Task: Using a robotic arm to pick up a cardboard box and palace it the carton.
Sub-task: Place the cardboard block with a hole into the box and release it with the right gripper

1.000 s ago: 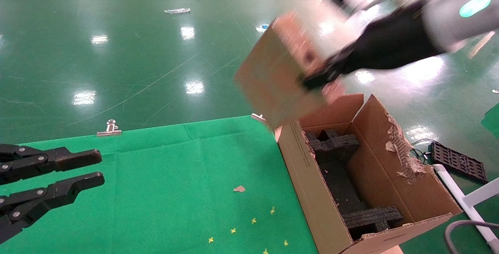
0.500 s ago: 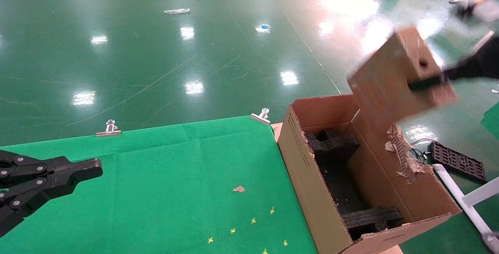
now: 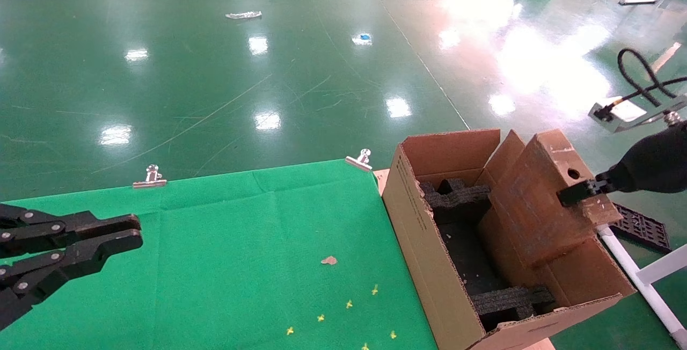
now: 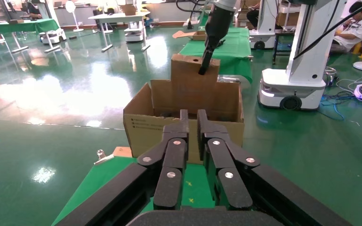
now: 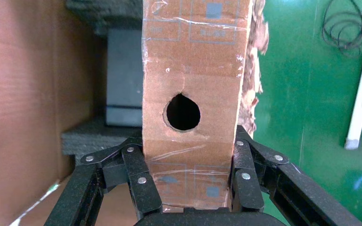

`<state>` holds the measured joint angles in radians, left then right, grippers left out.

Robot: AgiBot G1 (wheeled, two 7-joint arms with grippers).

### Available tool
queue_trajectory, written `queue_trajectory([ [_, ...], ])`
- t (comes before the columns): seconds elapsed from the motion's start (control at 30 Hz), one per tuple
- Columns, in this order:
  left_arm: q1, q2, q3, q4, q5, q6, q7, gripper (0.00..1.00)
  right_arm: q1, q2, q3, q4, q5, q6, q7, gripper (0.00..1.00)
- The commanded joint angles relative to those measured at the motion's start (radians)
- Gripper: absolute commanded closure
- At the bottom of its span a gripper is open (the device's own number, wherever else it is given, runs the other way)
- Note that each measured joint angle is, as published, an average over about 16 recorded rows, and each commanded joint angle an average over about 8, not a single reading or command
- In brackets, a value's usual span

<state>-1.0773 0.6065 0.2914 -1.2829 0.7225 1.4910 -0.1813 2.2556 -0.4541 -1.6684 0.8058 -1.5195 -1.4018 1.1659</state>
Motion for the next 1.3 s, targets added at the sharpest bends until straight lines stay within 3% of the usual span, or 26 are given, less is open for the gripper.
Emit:
queue_trajectory([
  [0.03,0.0,0.0,0.0,0.0,0.0,0.0,0.0,0.0,-0.024,-0.012,-0.01,-0.027,0.0,0.005,-0.004,1.0],
  [0.83,0.0,-0.001,0.002,0.0,-0.001,-0.001,0.001,0.0,-0.411,-0.231,-0.002,-0.414,0.161,0.229,-0.125,1.0],
  [1.17,0.0,-0.001,0.002,0.0,-0.001,-0.001,0.001,0.0,-0.503,-0.278,0.023,-0.507,0.209,0.309,-0.21,0.99],
  [1.3,-0.001,-0.001,0.002,0.0,-0.002,-0.001,0.001,0.0,-0.521,-0.282,0.029,-0.528,0.22,0.309,-0.237,0.51],
])
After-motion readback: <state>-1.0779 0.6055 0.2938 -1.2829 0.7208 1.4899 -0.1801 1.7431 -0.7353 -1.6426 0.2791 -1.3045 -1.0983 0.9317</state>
